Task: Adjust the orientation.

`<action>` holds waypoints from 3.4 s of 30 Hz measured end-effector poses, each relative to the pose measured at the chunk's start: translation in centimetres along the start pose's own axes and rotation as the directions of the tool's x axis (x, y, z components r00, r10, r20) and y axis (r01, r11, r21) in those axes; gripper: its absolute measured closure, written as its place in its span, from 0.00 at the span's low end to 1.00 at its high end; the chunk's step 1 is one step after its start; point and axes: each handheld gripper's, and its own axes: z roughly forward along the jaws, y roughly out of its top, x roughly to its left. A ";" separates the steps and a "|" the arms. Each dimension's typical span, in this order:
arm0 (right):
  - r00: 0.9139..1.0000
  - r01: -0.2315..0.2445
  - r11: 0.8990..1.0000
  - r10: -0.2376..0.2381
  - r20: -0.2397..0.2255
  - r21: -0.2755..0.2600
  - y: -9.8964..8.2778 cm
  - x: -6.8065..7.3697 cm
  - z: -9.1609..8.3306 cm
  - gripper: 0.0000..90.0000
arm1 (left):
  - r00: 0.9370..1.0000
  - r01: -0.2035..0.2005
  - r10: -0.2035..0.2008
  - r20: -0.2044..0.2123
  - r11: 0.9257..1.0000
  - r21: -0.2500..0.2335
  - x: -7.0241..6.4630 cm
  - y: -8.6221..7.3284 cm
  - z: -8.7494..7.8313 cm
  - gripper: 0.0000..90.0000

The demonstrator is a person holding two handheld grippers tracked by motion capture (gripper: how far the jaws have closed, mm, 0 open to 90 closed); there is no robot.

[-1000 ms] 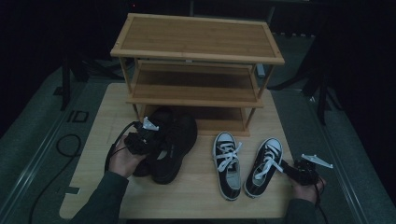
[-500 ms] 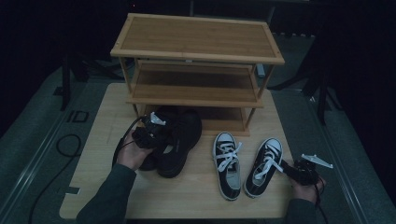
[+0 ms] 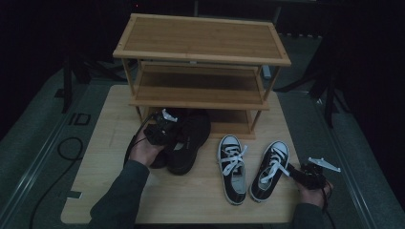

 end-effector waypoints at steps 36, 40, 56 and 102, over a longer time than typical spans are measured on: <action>1.000 0.001 1.000 -0.001 -0.002 0.001 0.0 0.0 0.0 0.42 | 0.993 0.005 -0.003 -0.118 1.000 0.014 -0.1 3.2 4.4 0.94; 1.000 0.002 1.000 -0.002 -0.002 0.001 0.0 0.0 0.0 0.42 | 0.992 0.009 -0.007 -0.128 1.000 0.011 0.0 3.3 4.5 0.94; 1.000 0.002 1.000 -0.002 -0.002 0.001 0.0 0.0 0.0 0.42 | 0.982 -0.005 0.002 -0.189 1.000 -0.012 -0.3 3.4 4.6 0.81; 1.000 0.005 1.000 -0.005 -0.001 0.001 0.0 0.0 0.0 0.42 | 0.997 -0.007 0.019 0.070 0.984 -0.179 -1.7 -0.8 -3.5 0.86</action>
